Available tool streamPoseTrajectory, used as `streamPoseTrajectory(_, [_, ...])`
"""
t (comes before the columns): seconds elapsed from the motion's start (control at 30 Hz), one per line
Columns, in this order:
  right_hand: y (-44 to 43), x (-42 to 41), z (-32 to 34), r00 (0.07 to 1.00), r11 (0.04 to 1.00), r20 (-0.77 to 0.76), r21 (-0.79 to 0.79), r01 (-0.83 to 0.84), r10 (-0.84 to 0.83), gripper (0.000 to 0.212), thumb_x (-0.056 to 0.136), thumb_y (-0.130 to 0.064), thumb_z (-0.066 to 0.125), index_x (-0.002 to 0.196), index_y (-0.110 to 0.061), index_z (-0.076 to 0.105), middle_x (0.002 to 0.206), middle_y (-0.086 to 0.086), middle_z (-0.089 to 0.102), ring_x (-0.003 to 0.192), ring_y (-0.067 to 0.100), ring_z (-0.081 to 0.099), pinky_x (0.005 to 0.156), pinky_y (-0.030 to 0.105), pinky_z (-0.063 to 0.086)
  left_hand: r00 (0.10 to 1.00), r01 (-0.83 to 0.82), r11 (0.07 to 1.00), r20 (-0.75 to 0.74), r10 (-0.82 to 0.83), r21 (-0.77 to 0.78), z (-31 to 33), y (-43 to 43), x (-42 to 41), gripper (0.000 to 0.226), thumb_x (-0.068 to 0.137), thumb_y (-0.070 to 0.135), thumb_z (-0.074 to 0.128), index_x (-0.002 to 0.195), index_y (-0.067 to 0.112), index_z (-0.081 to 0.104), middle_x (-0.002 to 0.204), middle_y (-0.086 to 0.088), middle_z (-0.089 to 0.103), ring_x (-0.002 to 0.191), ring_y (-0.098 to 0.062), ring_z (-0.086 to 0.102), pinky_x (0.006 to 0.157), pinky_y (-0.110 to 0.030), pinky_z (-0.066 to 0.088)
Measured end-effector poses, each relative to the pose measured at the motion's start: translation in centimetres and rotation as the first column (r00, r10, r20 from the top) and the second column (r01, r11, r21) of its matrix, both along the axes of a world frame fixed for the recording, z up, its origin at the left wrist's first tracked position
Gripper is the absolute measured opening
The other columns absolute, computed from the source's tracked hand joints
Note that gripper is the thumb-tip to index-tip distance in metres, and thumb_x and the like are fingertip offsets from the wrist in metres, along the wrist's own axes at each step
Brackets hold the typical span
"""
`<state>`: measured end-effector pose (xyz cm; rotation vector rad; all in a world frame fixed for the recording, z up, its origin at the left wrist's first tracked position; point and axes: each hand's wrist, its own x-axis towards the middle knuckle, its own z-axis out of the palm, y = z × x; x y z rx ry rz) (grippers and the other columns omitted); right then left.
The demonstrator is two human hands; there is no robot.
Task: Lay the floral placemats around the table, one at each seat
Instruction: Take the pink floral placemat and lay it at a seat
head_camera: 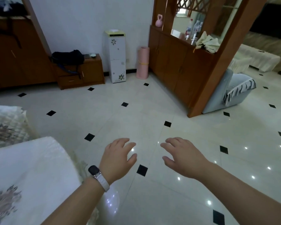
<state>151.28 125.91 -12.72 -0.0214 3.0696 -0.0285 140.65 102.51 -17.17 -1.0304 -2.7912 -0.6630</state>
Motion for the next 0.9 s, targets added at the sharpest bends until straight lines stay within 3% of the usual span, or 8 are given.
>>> streamPoseTrajectory(0.2, [1.1,-8.0,1.2,0.997,0.998,-0.041,-0.012,-0.059,0.059,0.050,0.095,-0.049,0.042,0.139,-0.026,0.048,0.140,-0.002,0.051,0.130,0.022,0.043,0.106,0.037,0.034,0.997,-0.044,0.999,-0.067,0.043,-0.004,1.3,1.2,-5.6,0.037,0.084,0.038,0.064,0.119,0.023,0.067,0.127,-0.004,0.063,0.120,-0.025,0.054,0.097,-0.043,0.041])
streamPoseTrajectory(0.5, [0.3,-23.2,-1.1,0.956,0.955,-0.035,-0.047,-0.293,0.291,0.051,0.096,-0.047,0.042,0.141,-0.024,0.045,0.143,0.000,0.048,0.131,0.023,0.041,0.107,0.037,0.032,0.967,-0.250,0.968,-0.068,0.247,-0.034,0.2,-0.3,-14.9,0.034,0.083,0.036,0.066,0.114,0.022,0.068,0.118,-0.002,0.066,0.115,-0.024,0.057,0.092,-0.043,0.043])
streamPoseTrajectory(0.77, [4.4,-39.3,-2.2,0.905,0.892,-0.064,-0.154,-0.426,0.421,0.049,0.096,-0.047,0.041,0.140,-0.026,0.046,0.141,-0.005,0.048,0.128,0.019,0.042,0.105,0.034,0.033,0.902,-0.432,0.898,-0.063,0.427,-0.089,-0.5,3.4,-25.9,0.032,0.079,0.034,0.065,0.107,0.018,0.071,0.106,-0.002,0.070,0.102,-0.026,0.063,0.082,-0.041,0.049])
streamPoseTrajectory(0.9, [6.8,-46.9,-1.9,0.868,0.849,-0.055,-0.184,-0.495,0.494,0.049,0.096,-0.048,0.042,0.139,-0.027,0.046,0.141,-0.006,0.048,0.128,0.018,0.042,0.104,0.033,0.033,0.859,-0.513,0.850,-0.072,0.507,-0.121,0.8,6.0,-31.7,0.030,0.080,0.034,0.066,0.106,0.021,0.071,0.107,-0.002,0.069,0.103,-0.026,0.062,0.084,-0.041,0.048])
